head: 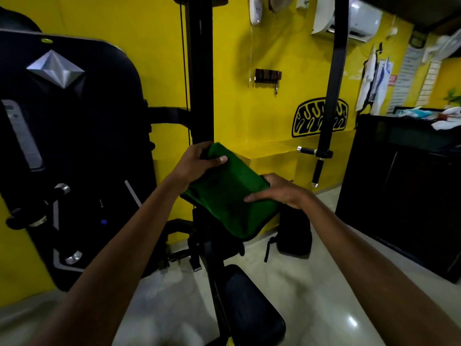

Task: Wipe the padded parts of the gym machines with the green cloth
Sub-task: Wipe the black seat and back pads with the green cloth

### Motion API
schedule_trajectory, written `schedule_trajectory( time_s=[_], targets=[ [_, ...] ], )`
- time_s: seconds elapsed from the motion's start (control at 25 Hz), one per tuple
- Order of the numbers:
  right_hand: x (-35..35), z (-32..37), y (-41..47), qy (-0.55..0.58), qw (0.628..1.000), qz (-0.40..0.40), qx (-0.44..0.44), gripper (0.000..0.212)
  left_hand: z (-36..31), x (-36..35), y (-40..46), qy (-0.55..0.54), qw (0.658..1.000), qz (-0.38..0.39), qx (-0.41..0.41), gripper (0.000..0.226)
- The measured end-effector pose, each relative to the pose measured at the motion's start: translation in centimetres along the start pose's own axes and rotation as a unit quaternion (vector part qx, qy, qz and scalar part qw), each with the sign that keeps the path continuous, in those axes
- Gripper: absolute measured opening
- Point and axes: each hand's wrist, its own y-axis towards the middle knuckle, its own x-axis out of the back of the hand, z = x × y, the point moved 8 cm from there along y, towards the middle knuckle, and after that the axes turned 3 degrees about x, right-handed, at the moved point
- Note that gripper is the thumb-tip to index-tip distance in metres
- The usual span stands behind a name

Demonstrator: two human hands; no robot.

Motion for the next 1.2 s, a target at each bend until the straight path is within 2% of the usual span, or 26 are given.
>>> schedule_trajectory(
  time_s=[0.12,0.24,0.32,0.48,0.56,0.64,0.76,0.84,0.92,1.0,1.08,1.2],
  targets=[
    [1.8,-1.5,0.1,-0.026,0.994,-0.097,-0.035,0.052,2.7,1.1,0.0,0.009,0.998,-0.052,0.046,0.019],
    [3.4,-2.3,0.0,-0.051,0.963,-0.234,-0.122,0.055,5.4,0.6,-0.5,0.022,0.987,-0.116,0.11,0.029],
    [2.7,-1.9,0.2,-0.031,0.949,-0.278,-0.145,0.055,5.6,-0.7,-0.9,0.053,0.981,-0.147,0.115,0.031],
    [0.1,0.8,0.5,0.018,0.948,-0.317,-0.037,0.04,4.3,-3.4,-1.2,0.105,0.975,-0.177,0.084,0.031],
    [-1.0,1.9,0.0,0.041,0.948,-0.315,0.016,0.038,4.3,-3.5,-0.9,0.083,0.976,-0.187,0.077,0.036],
    [-1.7,2.5,-0.5,0.046,0.946,-0.311,0.078,0.043,4.4,-3.7,-0.9,-0.005,0.985,-0.155,0.072,0.038],
    [-1.9,2.7,-0.9,0.058,0.943,-0.287,0.158,0.057,5.2,-4.0,-1.0,-0.091,0.985,-0.121,0.088,0.06],
    [-1.8,3.6,-1.0,-0.02,0.944,-0.263,0.197,0.062,5.9,-4.2,-1.2,-0.178,0.971,-0.136,0.084,0.038],
    [-1.8,4.4,-1.2,-0.195,0.92,-0.256,0.221,0.069,6.1,-4.6,-1.5,-0.261,0.95,-0.141,0.095,0.013],
    [-2.4,3.9,-0.6,-0.309,0.904,-0.218,0.201,0.091,6.0,-4.8,-1.7,-0.289,0.939,-0.146,0.119,0.009],
    [-3.1,2.8,0.0,-0.327,0.909,-0.194,0.171,0.106,5.9,-5.0,-1.5,-0.291,0.936,-0.138,0.144,0.006],
    [-3.9,2.1,0.3,-0.4,0.875,-0.227,0.146,0.111,6.0,-5.5,-1.2,-0.306,0.934,-0.095,0.16,0.011]
  ],
)
